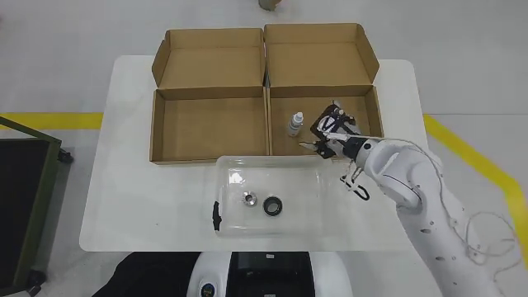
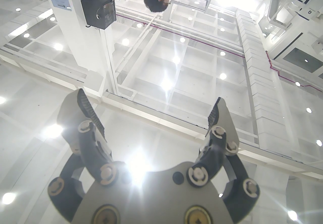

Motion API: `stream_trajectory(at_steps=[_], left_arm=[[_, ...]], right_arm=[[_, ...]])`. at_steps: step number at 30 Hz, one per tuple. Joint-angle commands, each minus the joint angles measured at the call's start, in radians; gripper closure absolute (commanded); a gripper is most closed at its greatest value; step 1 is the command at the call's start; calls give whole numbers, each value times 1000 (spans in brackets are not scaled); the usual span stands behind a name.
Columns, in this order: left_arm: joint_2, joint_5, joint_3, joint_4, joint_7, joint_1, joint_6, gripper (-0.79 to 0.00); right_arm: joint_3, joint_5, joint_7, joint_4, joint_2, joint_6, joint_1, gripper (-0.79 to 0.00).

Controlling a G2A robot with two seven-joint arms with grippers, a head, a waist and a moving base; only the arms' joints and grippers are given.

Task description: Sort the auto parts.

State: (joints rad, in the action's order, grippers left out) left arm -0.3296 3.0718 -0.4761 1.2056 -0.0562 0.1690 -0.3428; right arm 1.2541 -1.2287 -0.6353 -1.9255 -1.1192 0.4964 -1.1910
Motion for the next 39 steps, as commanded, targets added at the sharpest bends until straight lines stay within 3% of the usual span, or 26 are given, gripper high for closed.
stream_trajectory(at_steps=[1, 7, 15, 23, 39], left_arm=[[0, 0, 0, 0, 0, 0, 0, -785], [0, 0, 0, 0, 0, 0, 0, -785], [0, 0, 0, 0, 0, 0, 0, -785], [0, 0, 0, 0, 0, 0, 0, -785], [0, 0, 0, 0, 0, 0, 0, -785]], right_arm=[[5, -22, 26, -69, 5, 40, -37, -785], [-20, -107, 71, -216, 15, 94, -148, -785], [-92, -184, 116, -284, 20, 135, -229, -785], [-154, -206, 111, -234, 19, 164, -229, -782], [-244, -156, 42, -88, 8, 198, -146, -686]])
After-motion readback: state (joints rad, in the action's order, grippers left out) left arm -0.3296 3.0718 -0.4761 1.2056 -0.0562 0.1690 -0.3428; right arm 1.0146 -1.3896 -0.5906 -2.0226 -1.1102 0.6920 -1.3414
